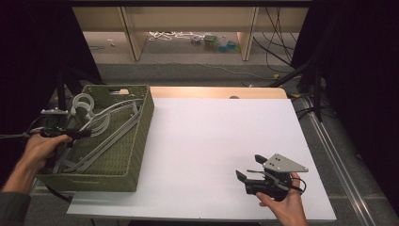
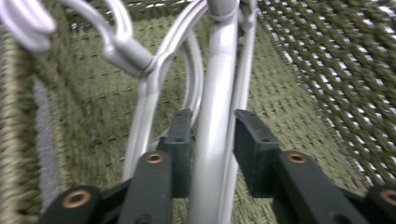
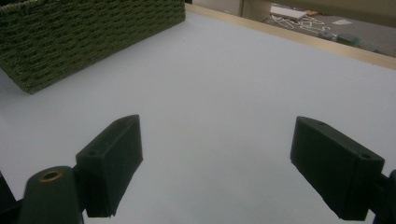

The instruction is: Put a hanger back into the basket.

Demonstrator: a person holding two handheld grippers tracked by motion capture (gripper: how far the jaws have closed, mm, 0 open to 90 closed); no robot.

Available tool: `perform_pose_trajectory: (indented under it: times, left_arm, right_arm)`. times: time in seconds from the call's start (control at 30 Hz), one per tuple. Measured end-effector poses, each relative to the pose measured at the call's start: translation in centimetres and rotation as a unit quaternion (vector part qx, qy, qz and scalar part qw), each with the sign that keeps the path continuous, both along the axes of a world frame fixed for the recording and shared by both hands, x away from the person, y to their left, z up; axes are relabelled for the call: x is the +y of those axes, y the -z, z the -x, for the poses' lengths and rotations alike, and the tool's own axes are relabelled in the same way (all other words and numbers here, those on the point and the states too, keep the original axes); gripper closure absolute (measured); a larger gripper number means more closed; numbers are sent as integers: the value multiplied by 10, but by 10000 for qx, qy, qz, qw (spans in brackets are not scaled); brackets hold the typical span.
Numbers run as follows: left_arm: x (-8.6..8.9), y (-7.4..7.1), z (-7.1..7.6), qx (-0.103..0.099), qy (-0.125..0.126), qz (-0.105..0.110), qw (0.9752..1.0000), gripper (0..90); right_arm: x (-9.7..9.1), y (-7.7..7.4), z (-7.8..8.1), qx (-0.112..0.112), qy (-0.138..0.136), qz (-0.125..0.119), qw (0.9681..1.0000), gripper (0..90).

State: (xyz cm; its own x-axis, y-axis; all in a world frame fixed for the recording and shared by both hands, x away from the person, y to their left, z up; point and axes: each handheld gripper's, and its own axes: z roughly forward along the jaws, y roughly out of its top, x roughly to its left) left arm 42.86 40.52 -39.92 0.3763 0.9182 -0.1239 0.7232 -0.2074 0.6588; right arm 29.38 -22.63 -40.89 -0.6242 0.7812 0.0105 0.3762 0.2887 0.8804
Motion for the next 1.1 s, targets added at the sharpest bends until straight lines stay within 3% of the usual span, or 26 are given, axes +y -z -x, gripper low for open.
perform_pose_trajectory:
  times: [0.17, 0.33, 0.37, 0.43, 0.47, 0.6, 0.63, 0.7, 0.77, 0.83, 1.0, 1.1]
  left_arm:
    - [2, 0, 1, -52, -357, -40, 9993, 604]
    - [3, -6, 3, -241, -794, 16, 9966, 552]
    - [5, -9, 4, -239, -765, -49, 9968, 527]
    - [5, -15, 6, -393, -813, -14, 9959, 535]
    - [1, -16, 7, -557, -976, 149, 9936, 538]
    - [-4, -28, 15, -734, -966, 238, 9923, 493]
    - [-6, -31, 18, -799, -892, 263, 9925, 476]
    - [-11, -38, 25, -915, -807, 267, 9922, 450]
    - [-15, -43, 32, -1010, -801, 370, 9910, 370]
    - [-19, -48, 39, -1150, -836, 471, 9887, 320]
    - [-37, -66, 59, -1533, -822, 646, 9826, 218]
    - [-50, -74, 70, -1730, -717, 761, 9794, 207]
  right_arm:
    - [0, 0, 1, 58, -4, -28, 10000, 177]
    - [0, 0, 1, 69, 10, -27, 10000, 177]
    - [0, 0, 1, 66, 10, -28, 10000, 177]
    - [0, 0, 1, 74, 12, -27, 10000, 177]
    - [0, 0, 1, 74, 10, -26, 10000, 177]
    - [0, 0, 0, 46, 25, -25, 10000, 176]
    - [-1, -1, 1, 112, 29, 1, 9999, 176]
    - [-1, -1, 0, 28, 61, 22, 10000, 176]
    - [-1, -1, 0, 37, 55, 10, 10000, 176]
    - [0, -1, 1, 112, 41, -25, 9999, 176]
    - [0, 0, 0, -5, 48, -40, 10000, 174]
    - [0, -1, 1, -29, 65, -58, 10000, 174]
